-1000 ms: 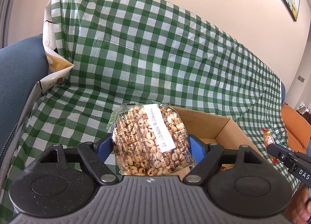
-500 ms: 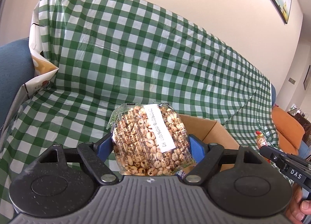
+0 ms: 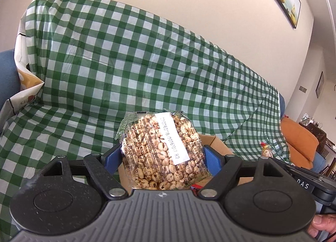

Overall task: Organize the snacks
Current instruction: 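Lift the candy bar and nut pack and carry them over the box, then open both tools over the box to drop the candy bar and nut pack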

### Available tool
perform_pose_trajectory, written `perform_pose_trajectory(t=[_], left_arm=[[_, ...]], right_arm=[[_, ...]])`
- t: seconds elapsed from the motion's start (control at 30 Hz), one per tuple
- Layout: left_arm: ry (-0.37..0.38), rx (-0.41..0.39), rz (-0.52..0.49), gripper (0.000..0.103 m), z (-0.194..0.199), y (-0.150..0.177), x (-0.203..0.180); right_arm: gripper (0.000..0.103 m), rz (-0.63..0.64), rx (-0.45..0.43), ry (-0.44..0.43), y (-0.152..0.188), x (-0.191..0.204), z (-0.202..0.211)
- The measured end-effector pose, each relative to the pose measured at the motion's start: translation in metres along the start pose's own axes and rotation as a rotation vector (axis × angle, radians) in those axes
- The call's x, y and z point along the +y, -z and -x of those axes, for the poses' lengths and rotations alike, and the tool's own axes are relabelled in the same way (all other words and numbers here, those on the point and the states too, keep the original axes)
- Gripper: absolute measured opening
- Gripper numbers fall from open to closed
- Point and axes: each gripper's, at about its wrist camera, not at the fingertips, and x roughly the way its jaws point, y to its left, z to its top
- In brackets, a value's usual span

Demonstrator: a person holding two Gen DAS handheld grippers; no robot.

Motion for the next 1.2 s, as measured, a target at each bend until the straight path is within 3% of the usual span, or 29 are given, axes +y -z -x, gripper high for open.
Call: perform_pose_trajectory(t=[0.67, 1.2], left_arm=[[0.097, 0.021, -0.110, 0.084, -0.033, 0.017, -0.049], [0.117, 0.045, -0.076, 0.085, -0.056, 0.019, -0.057]], right_arm=[[0.019, -0.025, -0.006, 0.069, 0.001, 0.001, -0.002], [0.019, -0.020, 0.008, 0.083, 0.004, -0.003, -0.004]])
